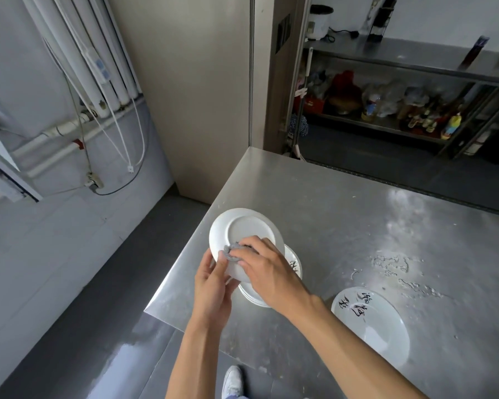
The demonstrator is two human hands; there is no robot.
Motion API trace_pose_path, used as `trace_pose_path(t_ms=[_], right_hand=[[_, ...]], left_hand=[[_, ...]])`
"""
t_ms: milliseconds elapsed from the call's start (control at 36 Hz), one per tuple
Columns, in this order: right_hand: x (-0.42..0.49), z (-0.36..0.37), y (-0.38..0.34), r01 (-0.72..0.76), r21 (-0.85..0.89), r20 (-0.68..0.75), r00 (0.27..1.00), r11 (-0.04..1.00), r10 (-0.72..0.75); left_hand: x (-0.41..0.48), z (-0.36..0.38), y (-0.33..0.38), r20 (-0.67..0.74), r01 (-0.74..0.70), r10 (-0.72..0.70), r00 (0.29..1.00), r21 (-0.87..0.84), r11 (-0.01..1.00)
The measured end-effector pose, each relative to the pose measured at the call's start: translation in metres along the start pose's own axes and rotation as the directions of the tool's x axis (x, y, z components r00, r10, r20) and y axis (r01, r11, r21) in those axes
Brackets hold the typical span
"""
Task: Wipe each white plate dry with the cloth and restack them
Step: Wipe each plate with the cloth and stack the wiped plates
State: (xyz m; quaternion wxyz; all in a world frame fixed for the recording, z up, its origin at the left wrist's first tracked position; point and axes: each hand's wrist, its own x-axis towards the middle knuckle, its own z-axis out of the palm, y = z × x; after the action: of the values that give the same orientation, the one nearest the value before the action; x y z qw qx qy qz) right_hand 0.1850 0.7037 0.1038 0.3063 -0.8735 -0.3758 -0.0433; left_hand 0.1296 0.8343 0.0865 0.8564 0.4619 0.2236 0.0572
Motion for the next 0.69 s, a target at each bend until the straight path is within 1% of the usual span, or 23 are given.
trace_pose_path(t_ms=[111,167,306,361,444,556,639,694], right_hand=[[-0.009,0.001,0.003,0.070,-0.058,0.029,0.997,0.996,-0.068],[-0.014,0.001,0.007,0.078,-0.076,0.026,0.997,0.994,-0.076],[-0.023,0.000,0.019,0.031,-0.093,-0.015,0.999,0.995,-0.032],[-0.025,0.000,0.024,-0.028,-0.070,-0.048,0.999,0.997,0.025],[-0.028,-0.003,0.032,-0.152,-0.039,-0.125,0.981,0.988,0.147],[-0.026,-0.012,0.042,-0.259,-0.018,-0.226,0.942,0.966,0.248],[-0.018,-0.018,0.049,-0.352,0.003,-0.252,0.905,0.936,0.342],[-0.012,-0.022,0.050,-0.389,0.017,-0.257,0.889,0.921,0.380]], left_hand=[[0.004,-0.007,0.003,-0.064,-0.011,0.006,0.998,-0.078,0.997],[0.005,-0.012,0.005,-0.090,0.000,-0.011,0.996,-0.119,0.993],[0.009,-0.023,0.007,-0.120,0.042,-0.063,0.991,-0.169,0.985],[0.010,-0.027,0.008,-0.102,0.060,-0.077,0.992,-0.164,0.985],[0.010,-0.031,0.010,-0.046,0.088,-0.095,0.994,-0.132,0.987],[0.008,-0.033,0.011,0.043,0.127,-0.125,0.991,-0.041,0.991],[0.004,-0.030,0.013,0.118,0.138,-0.146,0.982,0.071,0.988],[0.002,-0.027,0.014,0.160,0.133,-0.155,0.975,0.137,0.981]])
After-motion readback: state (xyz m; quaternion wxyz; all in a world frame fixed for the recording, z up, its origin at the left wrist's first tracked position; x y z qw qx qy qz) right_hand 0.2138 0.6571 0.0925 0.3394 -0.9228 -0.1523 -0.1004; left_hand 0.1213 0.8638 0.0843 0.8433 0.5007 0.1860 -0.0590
